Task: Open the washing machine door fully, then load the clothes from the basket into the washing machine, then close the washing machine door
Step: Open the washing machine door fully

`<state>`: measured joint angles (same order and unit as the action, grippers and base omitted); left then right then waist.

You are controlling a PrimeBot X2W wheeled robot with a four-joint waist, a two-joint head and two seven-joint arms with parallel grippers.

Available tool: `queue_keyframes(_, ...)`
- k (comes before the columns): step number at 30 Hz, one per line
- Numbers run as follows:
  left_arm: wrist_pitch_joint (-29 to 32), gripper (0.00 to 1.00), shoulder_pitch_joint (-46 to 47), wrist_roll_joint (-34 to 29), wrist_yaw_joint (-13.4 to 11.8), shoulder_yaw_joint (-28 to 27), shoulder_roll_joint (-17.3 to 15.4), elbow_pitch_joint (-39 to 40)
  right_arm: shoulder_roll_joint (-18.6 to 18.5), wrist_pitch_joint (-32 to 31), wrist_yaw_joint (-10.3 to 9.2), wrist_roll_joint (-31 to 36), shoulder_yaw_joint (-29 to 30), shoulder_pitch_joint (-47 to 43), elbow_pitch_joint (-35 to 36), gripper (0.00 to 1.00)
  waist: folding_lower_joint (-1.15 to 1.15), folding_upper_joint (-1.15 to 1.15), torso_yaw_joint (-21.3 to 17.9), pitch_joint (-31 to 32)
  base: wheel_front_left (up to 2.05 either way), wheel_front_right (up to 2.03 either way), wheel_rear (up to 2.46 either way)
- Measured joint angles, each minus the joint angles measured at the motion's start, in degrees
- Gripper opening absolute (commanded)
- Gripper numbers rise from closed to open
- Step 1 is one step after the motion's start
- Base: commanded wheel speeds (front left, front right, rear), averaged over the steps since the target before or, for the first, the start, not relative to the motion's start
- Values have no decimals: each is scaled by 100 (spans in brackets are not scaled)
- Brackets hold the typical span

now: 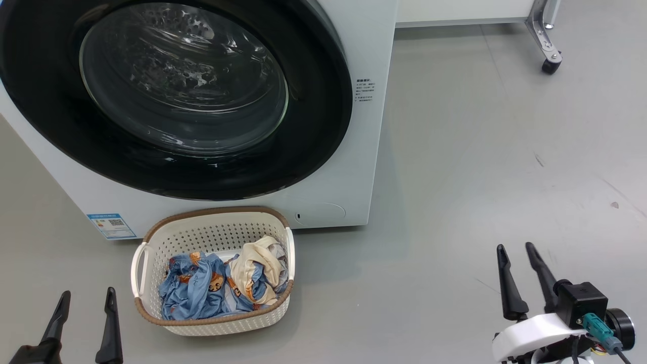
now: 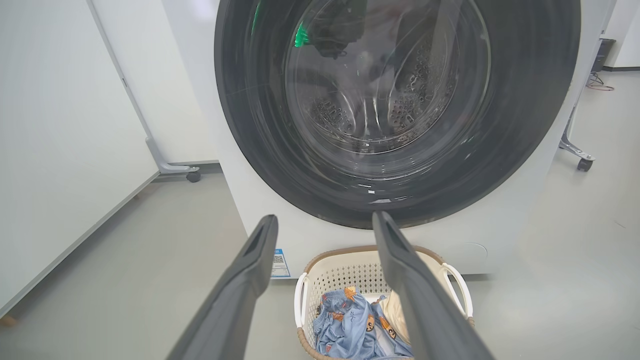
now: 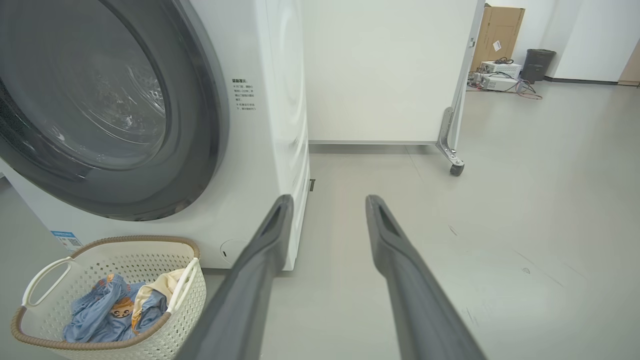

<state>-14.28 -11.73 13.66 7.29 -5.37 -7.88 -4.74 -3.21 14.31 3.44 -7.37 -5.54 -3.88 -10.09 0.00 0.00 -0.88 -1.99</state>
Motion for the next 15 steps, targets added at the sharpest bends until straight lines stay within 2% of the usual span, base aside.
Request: queue_keyframes(15, 1, 100, -2, 0, 0, -5, 3, 0, 65, 0, 118, -18, 15, 7, 123, 0, 0, 0, -29, 20, 5, 5, -10)
